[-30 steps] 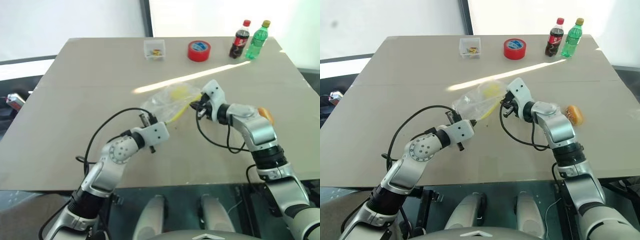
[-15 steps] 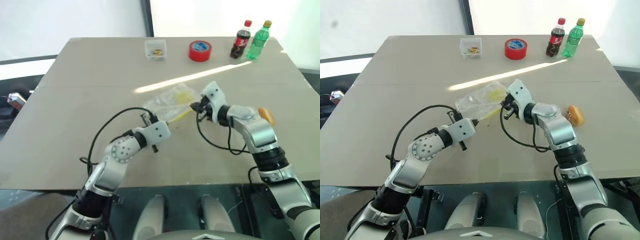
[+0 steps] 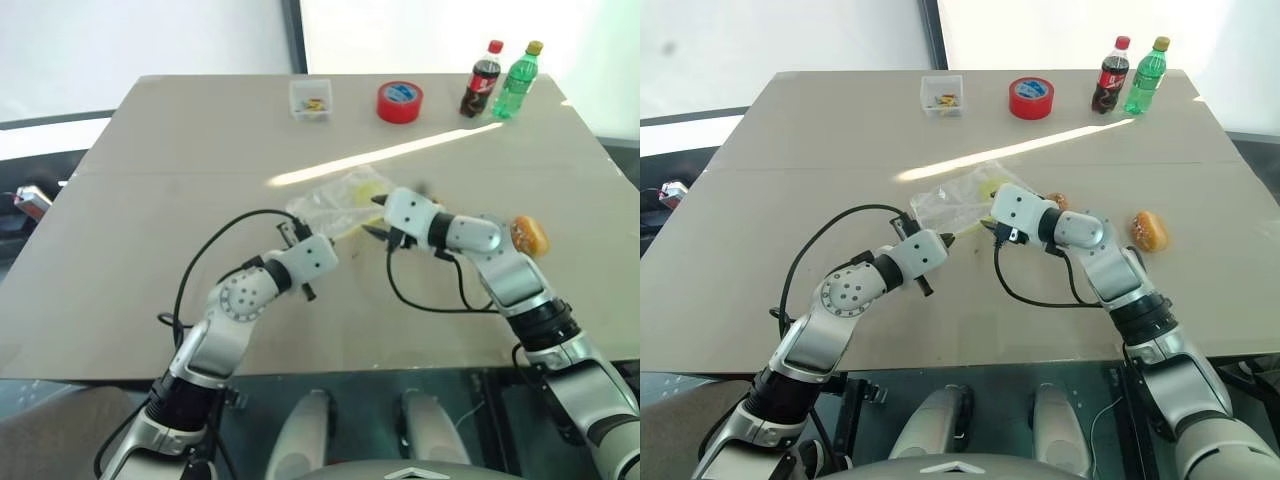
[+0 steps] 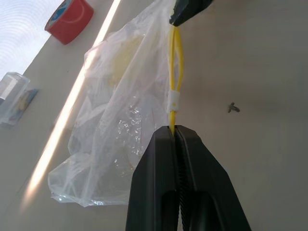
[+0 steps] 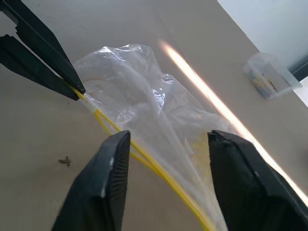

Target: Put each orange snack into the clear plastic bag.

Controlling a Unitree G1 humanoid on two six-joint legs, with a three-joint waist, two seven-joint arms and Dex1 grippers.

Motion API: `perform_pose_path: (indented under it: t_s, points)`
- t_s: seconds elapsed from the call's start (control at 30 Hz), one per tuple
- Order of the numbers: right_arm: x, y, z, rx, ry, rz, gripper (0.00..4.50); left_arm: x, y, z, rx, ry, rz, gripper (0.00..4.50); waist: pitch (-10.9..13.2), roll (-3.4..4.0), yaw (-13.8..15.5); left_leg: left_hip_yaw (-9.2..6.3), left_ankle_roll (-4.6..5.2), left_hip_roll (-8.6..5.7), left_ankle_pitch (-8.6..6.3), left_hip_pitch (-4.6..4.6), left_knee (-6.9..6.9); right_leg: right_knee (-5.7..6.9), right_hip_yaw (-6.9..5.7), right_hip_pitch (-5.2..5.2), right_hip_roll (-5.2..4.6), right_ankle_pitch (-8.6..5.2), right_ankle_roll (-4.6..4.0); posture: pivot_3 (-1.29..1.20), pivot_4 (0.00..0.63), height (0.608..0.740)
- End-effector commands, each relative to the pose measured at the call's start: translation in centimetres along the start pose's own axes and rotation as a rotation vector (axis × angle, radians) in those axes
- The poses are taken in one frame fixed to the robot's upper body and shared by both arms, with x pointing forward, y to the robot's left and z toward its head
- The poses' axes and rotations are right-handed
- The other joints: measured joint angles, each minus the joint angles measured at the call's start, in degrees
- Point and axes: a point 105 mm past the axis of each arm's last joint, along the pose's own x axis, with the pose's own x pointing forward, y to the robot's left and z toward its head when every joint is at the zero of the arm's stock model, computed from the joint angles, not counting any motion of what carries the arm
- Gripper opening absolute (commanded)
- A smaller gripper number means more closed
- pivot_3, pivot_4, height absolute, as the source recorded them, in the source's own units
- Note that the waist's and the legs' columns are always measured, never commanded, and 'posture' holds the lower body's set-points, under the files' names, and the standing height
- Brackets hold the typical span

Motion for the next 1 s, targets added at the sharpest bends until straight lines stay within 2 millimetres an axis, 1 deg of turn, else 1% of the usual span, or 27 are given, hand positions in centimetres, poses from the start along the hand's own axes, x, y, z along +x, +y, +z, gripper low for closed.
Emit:
perform_pose_path:
  t_s: [0.03, 0.07, 0.27, 0.47, 0.7, 0.9, 1.0]
  points:
    - [0.4, -0.5, 1.0, -0.063, -0.027, -0.013, 4.21, -0.1, 0.6, 0.7, 0.03, -0.028, 0.02, 0.0, 0.0, 0.0, -0.01, 0.0, 0.0, 0.0, 0.0, 0.0, 0.0, 0.0, 0.0, 0.0, 0.0, 0.0, 0.0, 0.0, 0.15, 0.74]
    - [0.5, -0.5, 1.0, -0.064, -0.024, -0.014, 4.48, -0.1, 0.6, 0.7, 0.032, -0.027, 0.021, 0.0, 0.0, 0.0, -0.01, 0.0, 0.0, 0.0, 0.0, 0.0, 0.0, 0.0, 0.0, 0.0, 0.0, 0.0, 0.0, 0.0, 0.15, 0.74]
    - [0.9, -1.1, 0.7, -0.041, -0.01, -0.048, 4.48, -0.2, 0.5, 0.8, 0.045, -0.029, 0.02, 0.0, 0.0, 0.0, -0.06, 0.0, 0.0, 0.0, 0.0, 0.0, 0.0, 0.01, 0.0, 0.0, 0.01, 0.0, 0.0, 0.0, 0.15, 0.74]
    - [1.0, -1.9, 0.9, 0.008, -0.019, -0.08, 4.48, -0.3, 0.3, 0.7, 0.072, -0.025, 0.01, 0.0, 0.0, 0.0, -0.05, -0.02, 0.0, 0.0, 0.0, 0.0, 0.0, 0.01, 0.0, 0.0, 0.01, 0.0, -0.01, 0.0, 0.15, 0.74]
    - [1.1, -1.9, 0.8, 0.026, -0.012, -0.08, 4.48, -0.3, 0.3, 0.7, 0.079, -0.025, 0.013, 0.0, 0.0, 0.0, -0.05, -0.01, 0.0, 0.0, 0.0, 0.0, 0.0, 0.01, 0.0, 0.0, 0.01, 0.0, 0.0, 0.0, 0.15, 0.74]
    - [1.2, -1.5, 0.3, -0.004, 0.014, -0.063, 4.48, -0.2, 0.2, 0.8, 0.08, -0.03, 0.014, 0.0, 0.0, 0.0, -0.06, -0.01, 0.0, 0.0, 0.0, 0.0, 0.0, 0.01, 0.0, 0.0, 0.01, 0.0, 0.0, 0.0, 0.15, 0.74]
    - [1.3, -1.8, 0.1, 0.003, 0.02, -0.081, 4.48, -0.2, 0.2, 0.9, 0.081, -0.033, 0.013, 0.0, 0.0, 0.0, -0.06, -0.01, 0.0, 0.0, 0.0, 0.0, 0.0, 0.01, 0.0, 0.0, 0.01, 0.0, 0.0, 0.0, 0.15, 0.74]
